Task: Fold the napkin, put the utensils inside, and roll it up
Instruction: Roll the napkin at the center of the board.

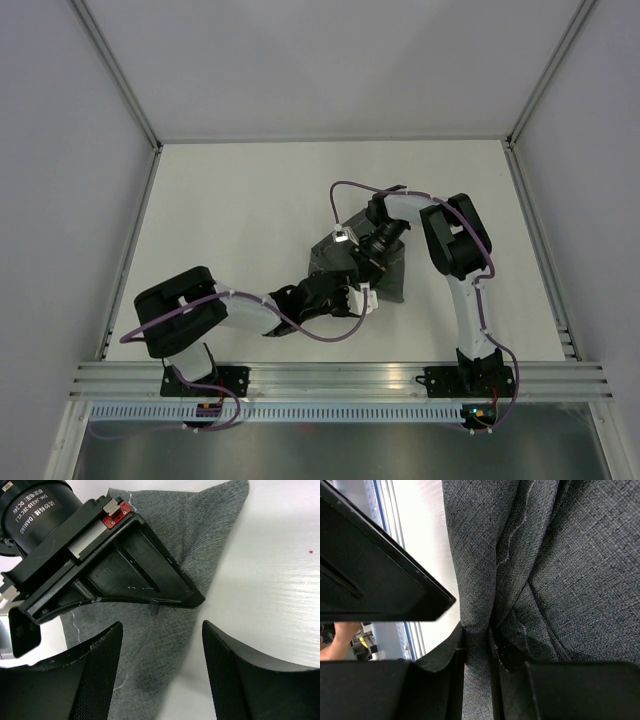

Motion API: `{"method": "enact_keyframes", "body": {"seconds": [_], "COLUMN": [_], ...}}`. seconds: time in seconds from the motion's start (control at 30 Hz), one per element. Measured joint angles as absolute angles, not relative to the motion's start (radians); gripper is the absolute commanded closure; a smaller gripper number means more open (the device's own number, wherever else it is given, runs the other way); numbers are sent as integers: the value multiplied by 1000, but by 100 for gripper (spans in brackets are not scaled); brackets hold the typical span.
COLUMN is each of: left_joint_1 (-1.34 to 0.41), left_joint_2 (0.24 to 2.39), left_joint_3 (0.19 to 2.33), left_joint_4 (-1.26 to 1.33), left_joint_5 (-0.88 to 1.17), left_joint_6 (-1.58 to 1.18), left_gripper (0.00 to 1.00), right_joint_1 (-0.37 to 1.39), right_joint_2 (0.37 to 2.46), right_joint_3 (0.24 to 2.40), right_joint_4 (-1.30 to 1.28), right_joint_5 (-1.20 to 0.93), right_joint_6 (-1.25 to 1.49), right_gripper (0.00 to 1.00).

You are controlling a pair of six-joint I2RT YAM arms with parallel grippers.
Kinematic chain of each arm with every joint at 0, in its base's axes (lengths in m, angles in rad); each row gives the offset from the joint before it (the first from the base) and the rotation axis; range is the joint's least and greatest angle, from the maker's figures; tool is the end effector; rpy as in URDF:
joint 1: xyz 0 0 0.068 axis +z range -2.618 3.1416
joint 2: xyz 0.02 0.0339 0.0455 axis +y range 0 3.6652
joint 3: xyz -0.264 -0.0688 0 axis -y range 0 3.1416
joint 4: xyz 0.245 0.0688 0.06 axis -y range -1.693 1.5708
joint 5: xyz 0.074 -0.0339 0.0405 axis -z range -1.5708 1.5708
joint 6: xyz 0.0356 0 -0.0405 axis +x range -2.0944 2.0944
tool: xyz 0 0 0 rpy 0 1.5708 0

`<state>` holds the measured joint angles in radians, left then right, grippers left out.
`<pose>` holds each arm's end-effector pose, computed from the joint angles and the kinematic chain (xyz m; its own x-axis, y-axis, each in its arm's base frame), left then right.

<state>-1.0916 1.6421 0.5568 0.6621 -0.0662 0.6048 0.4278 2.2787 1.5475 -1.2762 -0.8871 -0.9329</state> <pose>0.1432 -0.2705 0.1432 0.3319 0.5918 -0.7346 0.8132 0.2153 0.5408 0.3282 0.1800 0.1077 -0.5201 -0.7949 -0.3125 -0.6408 0.1212 0.7581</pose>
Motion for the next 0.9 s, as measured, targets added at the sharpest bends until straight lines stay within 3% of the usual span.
{"method": "enact_keyframes", "body": {"seconds": [0.57, 0.6, 0.7, 0.8, 0.9], "left_joint_1": [-1037, -1034, -1018, -1000, -995], "left_joint_2": [1722, 1728, 1741, 1744, 1749], "left_joint_3": [725, 738, 758, 774, 791], "left_joint_4": [380, 368, 345, 326, 301], "left_joint_5": [111, 118, 140, 166, 190], "left_joint_6": [629, 628, 621, 610, 606], "left_gripper": [41, 47, 55, 72, 84], "right_joint_1": [414, 414, 413, 411, 403], "right_joint_2": [2333, 2333, 2333, 2335, 2338], "right_joint_3": [1591, 1591, 1592, 1592, 1594], "right_joint_4": [-1349, -1350, -1351, -1352, -1360], "right_joint_5": [-902, -902, -902, -904, -902], "right_joint_6": [-939, -939, -939, -939, -940], "right_gripper": [100, 99, 100, 100, 99]}}
